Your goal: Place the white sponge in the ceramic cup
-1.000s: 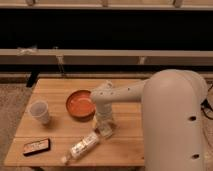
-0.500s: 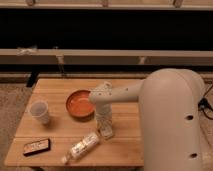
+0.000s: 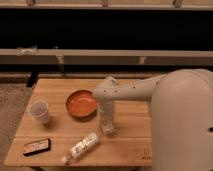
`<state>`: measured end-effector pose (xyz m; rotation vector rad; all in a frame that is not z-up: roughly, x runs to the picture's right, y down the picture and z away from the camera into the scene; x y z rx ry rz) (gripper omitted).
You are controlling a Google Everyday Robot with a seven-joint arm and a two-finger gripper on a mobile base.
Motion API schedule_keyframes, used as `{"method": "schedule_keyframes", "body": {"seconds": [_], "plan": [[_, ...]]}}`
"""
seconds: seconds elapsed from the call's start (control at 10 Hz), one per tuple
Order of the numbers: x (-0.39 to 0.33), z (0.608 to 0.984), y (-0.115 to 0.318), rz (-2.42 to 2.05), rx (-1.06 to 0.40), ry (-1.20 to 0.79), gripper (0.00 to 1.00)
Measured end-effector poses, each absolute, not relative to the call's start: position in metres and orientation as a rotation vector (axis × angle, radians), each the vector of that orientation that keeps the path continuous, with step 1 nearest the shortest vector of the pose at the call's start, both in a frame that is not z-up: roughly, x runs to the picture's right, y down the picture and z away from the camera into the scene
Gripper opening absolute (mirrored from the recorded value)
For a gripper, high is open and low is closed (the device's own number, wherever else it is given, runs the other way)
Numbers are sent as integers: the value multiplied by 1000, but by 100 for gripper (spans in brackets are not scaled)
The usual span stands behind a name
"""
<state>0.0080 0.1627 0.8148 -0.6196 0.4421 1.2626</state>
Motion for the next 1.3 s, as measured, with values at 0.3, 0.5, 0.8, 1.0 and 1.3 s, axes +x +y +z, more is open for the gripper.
{"method": "schedule_keyframes", "body": {"seconds": [0.3, 0.5, 0.8, 1.0, 1.3], "plan": [[-2, 799, 119, 1238, -599, 342, 0], [-36, 790, 95, 1156, -597, 253, 0], [-101, 765, 79, 987, -611, 131, 0], [-145, 741, 79, 865, -613, 39, 0], [-193, 716, 83, 728, -627, -64, 0]]}}
